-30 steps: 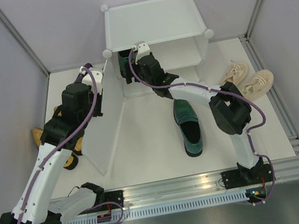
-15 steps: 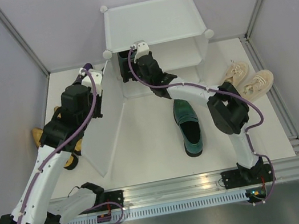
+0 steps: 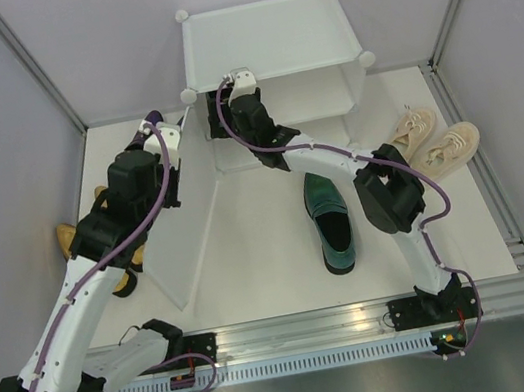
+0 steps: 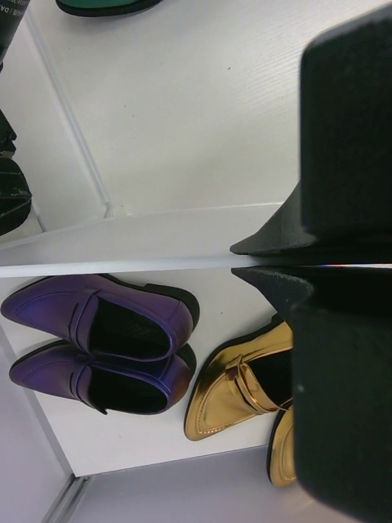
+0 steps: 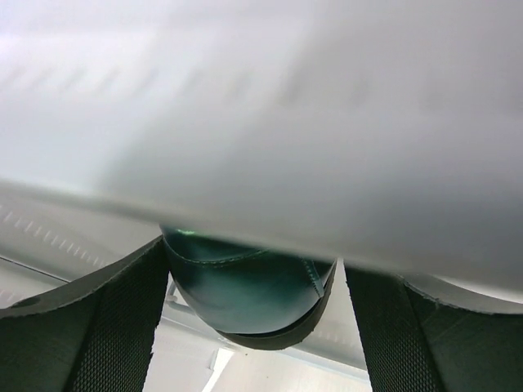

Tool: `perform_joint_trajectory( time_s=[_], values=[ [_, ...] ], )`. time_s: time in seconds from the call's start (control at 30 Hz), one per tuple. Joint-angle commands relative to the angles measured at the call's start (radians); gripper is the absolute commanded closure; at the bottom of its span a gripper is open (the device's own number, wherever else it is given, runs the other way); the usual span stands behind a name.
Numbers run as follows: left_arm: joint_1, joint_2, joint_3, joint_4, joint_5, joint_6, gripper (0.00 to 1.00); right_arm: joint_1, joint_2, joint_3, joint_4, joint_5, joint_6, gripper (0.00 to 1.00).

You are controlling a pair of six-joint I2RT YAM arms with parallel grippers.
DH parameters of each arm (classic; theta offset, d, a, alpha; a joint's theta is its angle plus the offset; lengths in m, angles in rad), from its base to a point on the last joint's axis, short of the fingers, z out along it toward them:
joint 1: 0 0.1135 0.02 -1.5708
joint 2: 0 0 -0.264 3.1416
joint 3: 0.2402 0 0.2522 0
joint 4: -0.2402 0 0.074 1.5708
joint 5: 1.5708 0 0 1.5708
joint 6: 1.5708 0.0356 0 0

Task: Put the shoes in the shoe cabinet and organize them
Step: Place the shoe in the shoe cabinet.

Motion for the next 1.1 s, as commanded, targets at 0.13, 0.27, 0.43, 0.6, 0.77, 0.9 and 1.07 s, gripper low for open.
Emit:
perform_joint_trajectory(
  time_s=[0.13,0.27,0.43,0.6,0.77,0.9,1.07],
  values=[
    [-0.034,-0.023,-0.019,0.035,0.081,0.046,0.98,0.006,0.041,0.056,-0.031,0.017,0.033,0.09],
    [-0.040,-0.026,-0.023,0.036,0.079,0.048,0.98,0.007,0.058,0.075,-0.054,0.032,0.037,0.05],
    [-0.047,-0.029,-0.027,0.041,0.075,0.049,0.98,0.015,0.082,0.122,-0.120,0.107,0.073,0.04],
    [-0.055,-0.033,-0.033,0.044,0.067,0.054,0.98,0.021,0.112,0.159,-0.209,0.169,0.108,0.04],
    [-0.060,-0.037,-0.038,0.049,0.064,0.056,0.98,0.021,0.118,0.139,-0.203,0.149,0.122,0.02],
    [-0.063,-0.038,-0.044,0.053,0.061,0.056,0.98,0.025,0.107,0.093,-0.157,0.123,0.117,0.04],
    [-0.066,-0.040,-0.047,0.058,0.059,0.057,0.98,0.030,0.092,0.044,-0.092,0.037,0.081,0.24]
  ],
)
